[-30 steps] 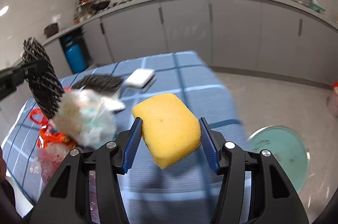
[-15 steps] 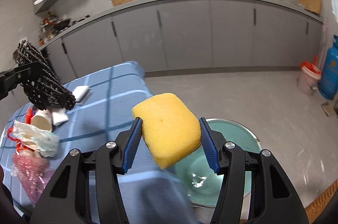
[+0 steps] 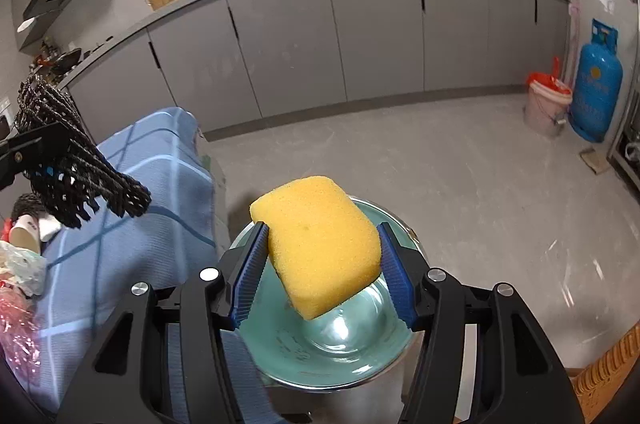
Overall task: Collect trash
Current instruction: 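Carry the scrubber with the left gripper while the right carries the sponge, releasing both into the teal basin, then move both open grippers back over the trash on the table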
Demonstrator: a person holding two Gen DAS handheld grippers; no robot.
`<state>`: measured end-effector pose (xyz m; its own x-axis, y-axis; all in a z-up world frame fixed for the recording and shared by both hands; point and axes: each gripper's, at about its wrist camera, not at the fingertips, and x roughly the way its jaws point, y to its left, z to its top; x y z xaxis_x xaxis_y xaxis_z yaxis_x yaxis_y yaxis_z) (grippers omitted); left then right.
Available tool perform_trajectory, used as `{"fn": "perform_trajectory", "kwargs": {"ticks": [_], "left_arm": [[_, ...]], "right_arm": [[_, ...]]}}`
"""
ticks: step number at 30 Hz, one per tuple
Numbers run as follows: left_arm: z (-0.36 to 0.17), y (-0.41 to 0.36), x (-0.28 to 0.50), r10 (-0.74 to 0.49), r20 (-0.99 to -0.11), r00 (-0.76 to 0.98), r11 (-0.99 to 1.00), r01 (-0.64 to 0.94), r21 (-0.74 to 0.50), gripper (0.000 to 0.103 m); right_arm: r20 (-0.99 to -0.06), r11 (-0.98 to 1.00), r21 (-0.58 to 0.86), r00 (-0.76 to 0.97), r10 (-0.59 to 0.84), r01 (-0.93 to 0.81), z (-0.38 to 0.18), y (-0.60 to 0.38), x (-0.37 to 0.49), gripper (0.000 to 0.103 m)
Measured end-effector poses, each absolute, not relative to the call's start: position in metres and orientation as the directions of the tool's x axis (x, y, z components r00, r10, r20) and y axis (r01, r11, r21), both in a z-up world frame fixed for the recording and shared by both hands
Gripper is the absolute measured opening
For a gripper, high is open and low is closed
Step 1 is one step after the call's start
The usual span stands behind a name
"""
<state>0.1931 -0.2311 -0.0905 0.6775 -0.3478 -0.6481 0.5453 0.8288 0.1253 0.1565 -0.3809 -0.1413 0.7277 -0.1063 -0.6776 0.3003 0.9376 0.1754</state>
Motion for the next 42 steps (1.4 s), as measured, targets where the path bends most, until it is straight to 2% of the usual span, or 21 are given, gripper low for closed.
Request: {"fn": "perform_trajectory", "kwargs": {"ticks": [5,7,8,9,15,18,20,24,33,42], "left_arm": [[-0.11,-0.25,0.196,-0.369,-0.683,0.631,0.803,0.587,0.108,0.012],[-0.114,-0.254,0.197,-0.37,-0.69,0.622,0.8,0.591,0.105,0.035],[-0.115,-0.255,0.198,-0.366,-0.688,0.627,0.803,0.586,0.107,0.06],[-0.116,-0.257,0.198,-0.361,-0.683,0.635,0.807,0.58,0.112,0.068],[-0.115,-0.256,0.2,-0.344,-0.684,0.644,0.814,0.567,0.124,0.07],[-0.111,-0.25,0.202,-0.334,-0.678,0.655,0.829,0.547,0.12,0.08],[-0.107,-0.247,0.203,-0.327,-0.673,0.664,0.837,0.534,0.121,0.08],[-0.099,-0.238,0.201,-0.297,-0.658,0.692,0.853,0.502,0.142,0.088],[-0.074,-0.203,0.18,-0.249,-0.614,0.749,0.878,0.442,0.183,0.091],[-0.05,-0.124,0.151,-0.154,-0.561,0.813,0.922,0.323,0.215,0.093]], "right_arm": [[-0.695,0.932,0.19,0.712,-0.094,0.309,-0.159,-0.391,0.162,0.058],[-0.698,0.93,0.19,0.709,-0.097,0.314,-0.163,-0.393,0.163,0.064],[-0.698,0.928,0.193,0.709,-0.098,0.318,-0.164,-0.395,0.163,0.068],[-0.698,0.925,0.198,0.71,-0.098,0.323,-0.166,-0.398,0.163,0.074],[-0.701,0.911,0.203,0.703,-0.121,0.359,-0.166,-0.407,0.158,0.079],[-0.696,0.905,0.203,0.705,-0.136,0.374,-0.162,-0.41,0.152,0.083],[-0.692,0.904,0.199,0.707,-0.142,0.377,-0.158,-0.409,0.149,0.084],[-0.686,0.906,0.199,0.714,-0.144,0.374,-0.149,-0.404,0.144,0.085],[-0.666,0.938,0.198,0.741,-0.083,0.284,-0.129,-0.359,0.139,0.089],[-0.643,0.97,0.192,0.766,0.012,0.146,-0.108,-0.292,0.14,0.091]]}}
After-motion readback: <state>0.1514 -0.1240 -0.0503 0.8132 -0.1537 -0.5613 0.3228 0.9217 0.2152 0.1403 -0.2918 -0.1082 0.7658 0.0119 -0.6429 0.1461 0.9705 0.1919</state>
